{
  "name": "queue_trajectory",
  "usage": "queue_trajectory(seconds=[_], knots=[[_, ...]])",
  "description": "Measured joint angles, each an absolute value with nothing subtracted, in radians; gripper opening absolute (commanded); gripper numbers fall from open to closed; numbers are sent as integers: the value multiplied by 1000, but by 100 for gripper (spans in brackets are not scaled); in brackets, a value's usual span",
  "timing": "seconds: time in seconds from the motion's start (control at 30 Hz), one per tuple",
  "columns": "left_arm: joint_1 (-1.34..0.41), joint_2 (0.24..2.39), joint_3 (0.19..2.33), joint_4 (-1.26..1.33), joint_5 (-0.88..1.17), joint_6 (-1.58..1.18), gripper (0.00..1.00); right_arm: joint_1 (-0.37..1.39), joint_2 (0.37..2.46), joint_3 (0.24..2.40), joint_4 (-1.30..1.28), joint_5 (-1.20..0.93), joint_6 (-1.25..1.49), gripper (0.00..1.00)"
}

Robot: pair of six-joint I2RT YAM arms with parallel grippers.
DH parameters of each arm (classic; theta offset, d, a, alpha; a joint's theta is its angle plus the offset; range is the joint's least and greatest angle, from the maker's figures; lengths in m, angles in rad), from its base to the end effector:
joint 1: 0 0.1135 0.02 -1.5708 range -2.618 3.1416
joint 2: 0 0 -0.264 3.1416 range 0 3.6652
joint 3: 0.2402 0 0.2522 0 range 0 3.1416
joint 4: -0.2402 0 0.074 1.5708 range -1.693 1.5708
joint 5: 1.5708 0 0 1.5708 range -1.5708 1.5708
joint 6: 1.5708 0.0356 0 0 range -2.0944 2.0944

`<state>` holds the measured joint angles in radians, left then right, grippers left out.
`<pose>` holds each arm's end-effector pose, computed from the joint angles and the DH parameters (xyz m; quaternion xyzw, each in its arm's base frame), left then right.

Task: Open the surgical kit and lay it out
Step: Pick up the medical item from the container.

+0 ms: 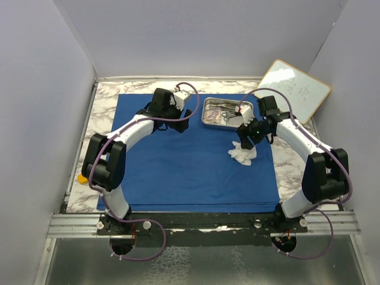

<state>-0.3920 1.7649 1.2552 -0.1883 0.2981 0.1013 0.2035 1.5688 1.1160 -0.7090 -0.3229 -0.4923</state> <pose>0.3627 -0.1613 0.2360 0.2797 0.8538 -0.1937 0.3941 0.3002 0.0735 0.2254 -0.3602 0.8974 0.1269 0.2210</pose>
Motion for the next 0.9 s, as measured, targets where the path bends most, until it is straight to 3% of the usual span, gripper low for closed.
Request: queue_trajectory(seconds=[0.43, 0.9], knots=[[-379, 1765, 1255, -189, 291, 109, 79, 204, 1613, 1308, -660, -444, -433, 69], [-374, 1714, 1242, -203, 234, 168, 79, 218, 1952, 1577, -453, -491, -240, 68]])
